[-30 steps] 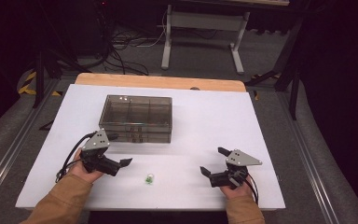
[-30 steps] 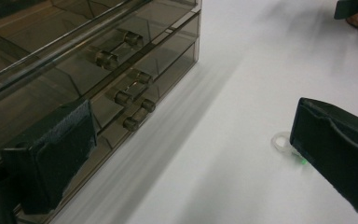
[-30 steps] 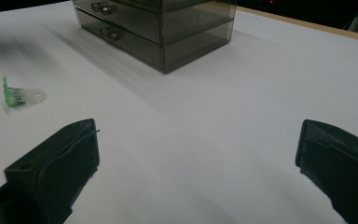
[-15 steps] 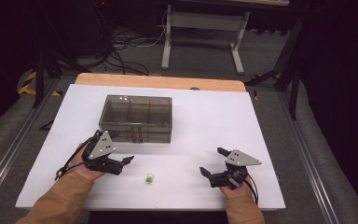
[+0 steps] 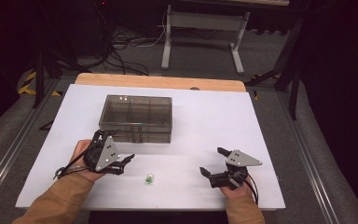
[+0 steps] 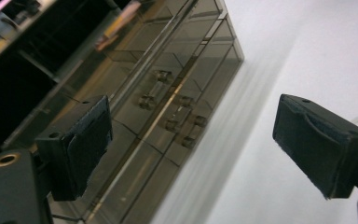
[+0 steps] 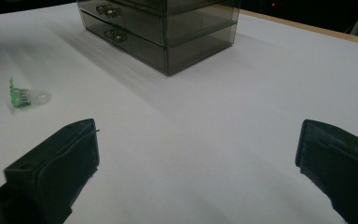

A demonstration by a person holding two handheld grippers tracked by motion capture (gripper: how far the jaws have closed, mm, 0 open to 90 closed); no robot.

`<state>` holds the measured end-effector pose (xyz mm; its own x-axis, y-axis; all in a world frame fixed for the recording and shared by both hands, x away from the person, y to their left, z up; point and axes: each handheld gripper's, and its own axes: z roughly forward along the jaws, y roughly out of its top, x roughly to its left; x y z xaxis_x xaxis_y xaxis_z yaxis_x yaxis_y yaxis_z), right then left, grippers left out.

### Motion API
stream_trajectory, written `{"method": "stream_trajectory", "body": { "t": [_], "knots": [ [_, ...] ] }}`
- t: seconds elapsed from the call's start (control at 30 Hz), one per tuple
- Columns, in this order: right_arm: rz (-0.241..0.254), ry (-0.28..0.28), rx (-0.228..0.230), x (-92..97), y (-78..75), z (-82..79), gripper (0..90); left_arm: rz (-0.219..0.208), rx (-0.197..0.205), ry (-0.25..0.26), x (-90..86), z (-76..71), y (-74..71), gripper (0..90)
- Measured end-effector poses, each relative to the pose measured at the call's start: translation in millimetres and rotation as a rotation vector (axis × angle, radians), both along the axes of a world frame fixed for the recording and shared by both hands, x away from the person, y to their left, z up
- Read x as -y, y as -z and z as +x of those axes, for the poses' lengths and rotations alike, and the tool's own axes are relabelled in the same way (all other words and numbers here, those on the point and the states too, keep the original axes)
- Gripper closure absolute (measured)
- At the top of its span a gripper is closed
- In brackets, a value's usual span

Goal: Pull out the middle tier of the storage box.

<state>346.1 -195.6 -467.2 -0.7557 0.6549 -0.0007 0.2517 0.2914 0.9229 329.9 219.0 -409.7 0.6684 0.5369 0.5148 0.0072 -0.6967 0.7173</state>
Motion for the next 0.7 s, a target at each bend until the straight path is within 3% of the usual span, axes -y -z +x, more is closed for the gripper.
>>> {"method": "stream_trajectory", "body": {
  "t": [0.07, 0.23, 0.33, 0.4, 0.7],
  "knots": [
    [-0.001, -0.001, 0.001, -0.4, 0.0, -0.1, 0.0, 0.037, 0.031, -0.015, 2.2, -0.4, 0.6, 13.0],
    [-0.005, -0.003, 0.0, -1.0, 0.1, 0.0, 0.0, 0.082, 0.077, -0.025, 5.4, -2.3, 2.6, 13.1],
    [-0.007, -0.001, 0.002, -1.5, 0.0, -0.1, 0.0, 0.141, 0.121, -0.042, 8.9, -5.0, 4.9, 13.8],
    [-0.006, -0.001, 0.002, -1.5, 0.0, -0.2, 0.0, 0.202, 0.179, -0.053, 11.9, -7.8, 6.4, 15.2],
    [-0.003, 0.001, 0.002, -0.9, 0.0, -0.2, 0.0, 0.279, 0.245, -0.084, 16.7, -9.8, 11.3, 20.6]
  ]
}}
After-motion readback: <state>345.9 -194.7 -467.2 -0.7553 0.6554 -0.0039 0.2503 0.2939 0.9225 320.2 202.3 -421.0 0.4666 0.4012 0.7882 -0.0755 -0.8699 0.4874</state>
